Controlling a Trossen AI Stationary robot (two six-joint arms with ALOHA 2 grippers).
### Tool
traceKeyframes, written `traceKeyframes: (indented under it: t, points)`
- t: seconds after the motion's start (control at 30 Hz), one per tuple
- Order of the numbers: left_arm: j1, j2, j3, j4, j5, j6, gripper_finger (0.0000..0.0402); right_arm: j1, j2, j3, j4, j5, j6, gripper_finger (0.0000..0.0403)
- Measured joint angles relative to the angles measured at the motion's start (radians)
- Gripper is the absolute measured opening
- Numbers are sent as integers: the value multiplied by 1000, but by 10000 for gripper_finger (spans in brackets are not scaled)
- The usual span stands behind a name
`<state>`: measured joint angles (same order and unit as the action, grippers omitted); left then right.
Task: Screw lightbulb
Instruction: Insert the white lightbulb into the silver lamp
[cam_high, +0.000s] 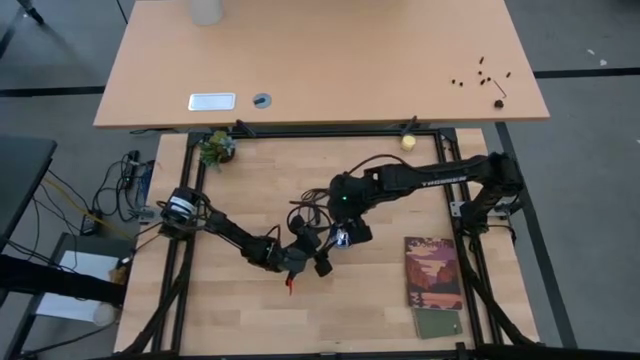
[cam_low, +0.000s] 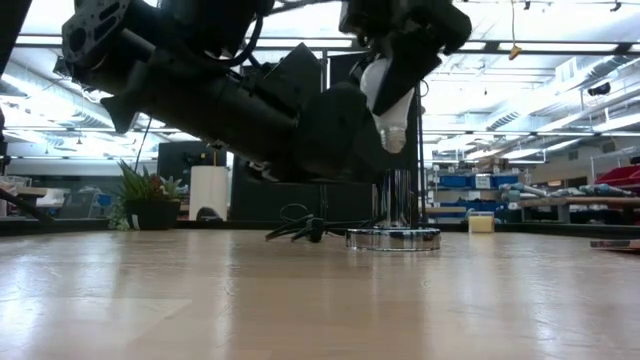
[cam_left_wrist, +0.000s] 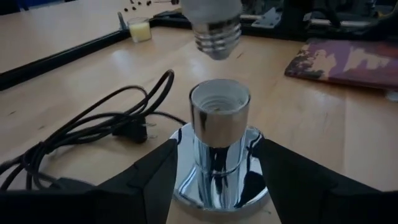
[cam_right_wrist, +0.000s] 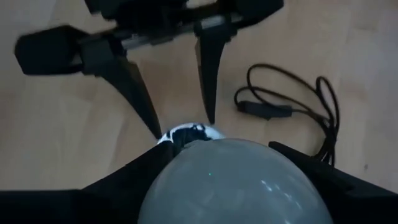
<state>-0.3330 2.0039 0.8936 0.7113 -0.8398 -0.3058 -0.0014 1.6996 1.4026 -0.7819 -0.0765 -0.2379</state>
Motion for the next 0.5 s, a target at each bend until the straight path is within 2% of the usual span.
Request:
traceKeyframes:
  t: [0.3,0.5]
  points:
    - [11,4,0,2,28,-20,230,5,-1,-97,126,-4,-33,259]
    - [24,84,16,104,48,18,234,-1,-1,-147,173,-4,-30,273]
